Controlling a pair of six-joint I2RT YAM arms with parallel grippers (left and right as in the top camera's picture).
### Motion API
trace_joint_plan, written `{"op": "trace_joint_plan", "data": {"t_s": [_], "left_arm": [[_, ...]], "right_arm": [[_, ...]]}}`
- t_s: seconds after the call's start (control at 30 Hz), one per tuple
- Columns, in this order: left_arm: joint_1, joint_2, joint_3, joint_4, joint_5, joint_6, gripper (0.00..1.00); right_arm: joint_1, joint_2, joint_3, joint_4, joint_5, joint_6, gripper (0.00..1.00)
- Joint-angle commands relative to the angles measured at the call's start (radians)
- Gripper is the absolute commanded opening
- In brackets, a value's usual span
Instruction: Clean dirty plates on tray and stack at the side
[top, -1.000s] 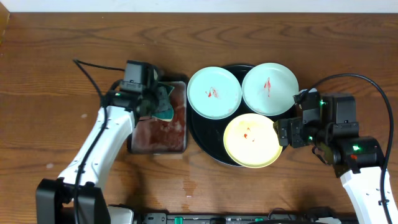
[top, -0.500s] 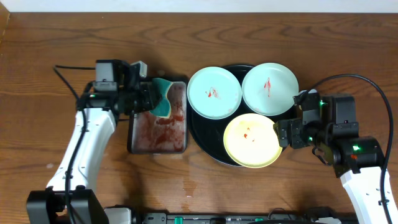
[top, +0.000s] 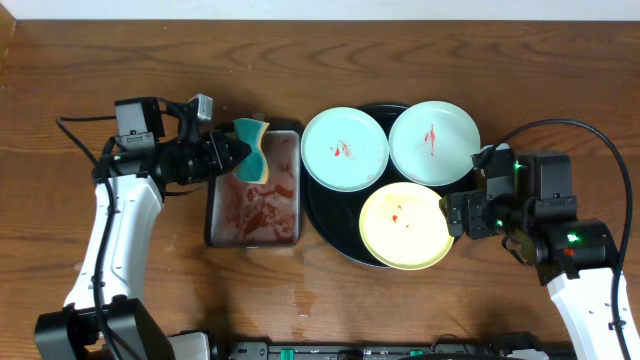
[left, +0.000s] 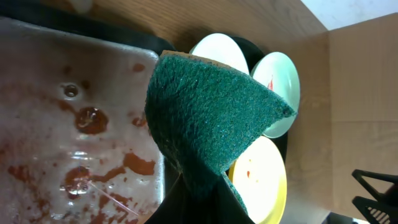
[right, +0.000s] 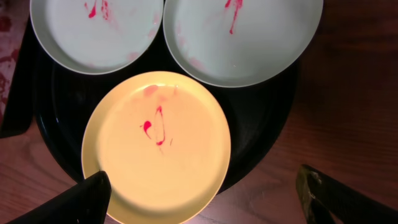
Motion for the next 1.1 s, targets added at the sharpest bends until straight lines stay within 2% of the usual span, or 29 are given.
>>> {"op": "trace_joint_plan", "data": {"t_s": [0.0, 0.13, 0.63, 0.7, 0.83, 0.87, 1.07], "left_arm": [[0.005, -0.019, -0.004, 0.000, 0.047, 0.022, 0.07], [0.005, -0.019, -0.004, 0.000, 0.047, 0.022, 0.07], [0.005, -0.019, -0.004, 0.003, 0.047, 0.022, 0.07], [0.005, -0.019, -0.004, 0.005, 0.047, 0.022, 0.07], [0.005, -0.019, -0.004, 0.006, 0.034, 0.022, 0.07], [0.005, -0.019, -0.004, 0.006, 0.020, 0.022, 0.07], [-0.013, -0.019, -0.004, -0.026, -0.128, 0.021, 0.07]], "right_arm": [[0.010, 0.000, 0.018, -0.002, -0.009, -0.010, 0.94], [0.010, 0.000, 0.018, -0.002, -0.009, -0.010, 0.99], [0.010, 0.001, 0.017, -0.004, -0.020, -0.010, 0.98], [0.010, 0.005, 0.015, -0.005, -0.020, -0.006, 0.84], [0.010, 0.036, 0.014, -0.009, -0.020, 0.049, 0.48], [0.010, 0.049, 0.013, -0.010, -0.020, 0.059, 0.44], [0.010, 0.166, 0.013, -0.012, -0.019, 0.061, 0.44]]}}
